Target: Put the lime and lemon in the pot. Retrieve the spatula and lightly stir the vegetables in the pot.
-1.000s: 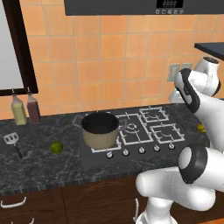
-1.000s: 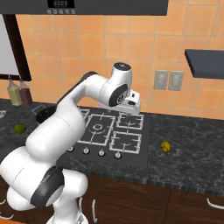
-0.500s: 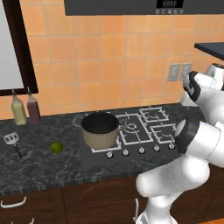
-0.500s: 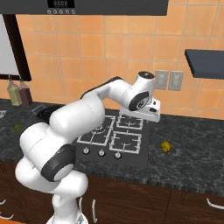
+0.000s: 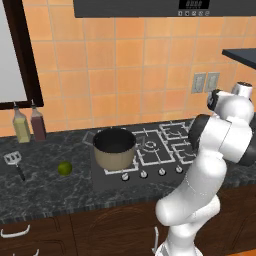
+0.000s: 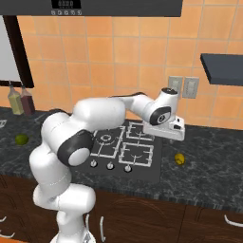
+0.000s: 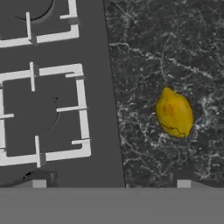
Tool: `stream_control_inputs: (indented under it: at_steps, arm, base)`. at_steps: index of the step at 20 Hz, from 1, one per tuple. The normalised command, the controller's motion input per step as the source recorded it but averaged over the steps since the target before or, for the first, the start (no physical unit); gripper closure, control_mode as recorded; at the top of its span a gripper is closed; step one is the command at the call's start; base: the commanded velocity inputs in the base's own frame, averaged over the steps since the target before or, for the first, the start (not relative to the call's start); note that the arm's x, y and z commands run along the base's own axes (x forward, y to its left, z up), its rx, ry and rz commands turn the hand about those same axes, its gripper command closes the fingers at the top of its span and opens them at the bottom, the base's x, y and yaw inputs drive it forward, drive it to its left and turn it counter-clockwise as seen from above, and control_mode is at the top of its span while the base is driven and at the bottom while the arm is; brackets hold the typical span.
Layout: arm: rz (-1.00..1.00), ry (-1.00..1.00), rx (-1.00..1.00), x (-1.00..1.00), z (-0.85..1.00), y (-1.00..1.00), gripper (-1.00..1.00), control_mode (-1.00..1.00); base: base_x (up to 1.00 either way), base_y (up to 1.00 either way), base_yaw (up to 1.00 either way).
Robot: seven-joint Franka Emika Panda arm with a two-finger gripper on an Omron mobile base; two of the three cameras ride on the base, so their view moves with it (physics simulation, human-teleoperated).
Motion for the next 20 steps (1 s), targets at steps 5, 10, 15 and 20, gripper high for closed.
stream_control_inputs:
  at_steps: [5,10,15,20]
  arm:
    - [0.0,0.06,0.0,0.28,-0.43,-0.56,-1.0,-1.0]
    - [0.0,0.09,0.0,0.25,-0.25,-0.51,-1.0,-1.0]
    - [0.0,0.07,0.0,0.07,-0.29,-0.09,-1.0,-1.0]
    - [0.04,0.02,-0.09,0.02,-0.46,0.0,-1.0,-1.0]
  base:
    - [0.0,0.0,0.0]
    - [0.0,0.0,0.0]
    - [0.0,0.0,0.0]
    - [0.0,0.0,0.0]
